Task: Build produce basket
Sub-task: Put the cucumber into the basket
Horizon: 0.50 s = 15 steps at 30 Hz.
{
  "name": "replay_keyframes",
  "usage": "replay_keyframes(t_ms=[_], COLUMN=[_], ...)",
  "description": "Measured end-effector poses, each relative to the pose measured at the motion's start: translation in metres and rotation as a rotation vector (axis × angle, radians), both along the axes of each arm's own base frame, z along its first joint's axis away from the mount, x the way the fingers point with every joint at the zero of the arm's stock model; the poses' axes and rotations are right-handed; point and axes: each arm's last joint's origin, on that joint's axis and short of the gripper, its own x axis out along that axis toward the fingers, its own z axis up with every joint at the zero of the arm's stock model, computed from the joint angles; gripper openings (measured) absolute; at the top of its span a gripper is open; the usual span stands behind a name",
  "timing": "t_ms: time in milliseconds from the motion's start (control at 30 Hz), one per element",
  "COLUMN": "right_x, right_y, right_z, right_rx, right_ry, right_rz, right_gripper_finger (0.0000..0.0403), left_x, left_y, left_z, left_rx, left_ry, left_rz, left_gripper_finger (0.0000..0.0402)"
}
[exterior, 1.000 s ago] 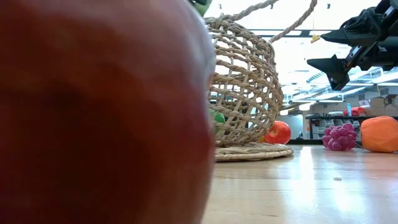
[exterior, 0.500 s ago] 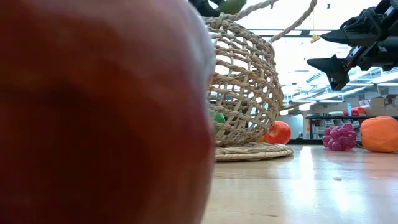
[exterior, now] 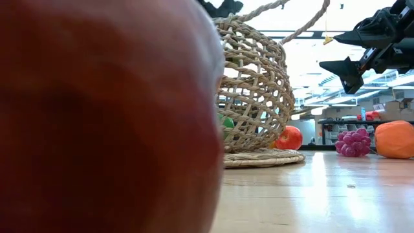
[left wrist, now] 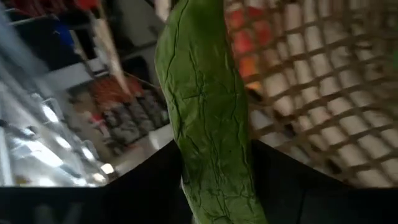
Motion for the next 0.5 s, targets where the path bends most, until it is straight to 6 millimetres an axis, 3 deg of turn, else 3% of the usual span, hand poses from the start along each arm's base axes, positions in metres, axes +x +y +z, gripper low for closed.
replay_keyframes(t_ms=[500], right_x=[0.0], right_y=[0.0], right_z=[0.0], right_rx=[0.0], right_ry=[-0.001], right_rz=[0.0], right_gripper_finger=[0.0284], left_x=[0.014], left_y=[0.0], left_z=[-0.059], left_rx=[-0.251], left_ry=[0.17], left_rz=[-0.079], left_gripper_finger=[0.0188])
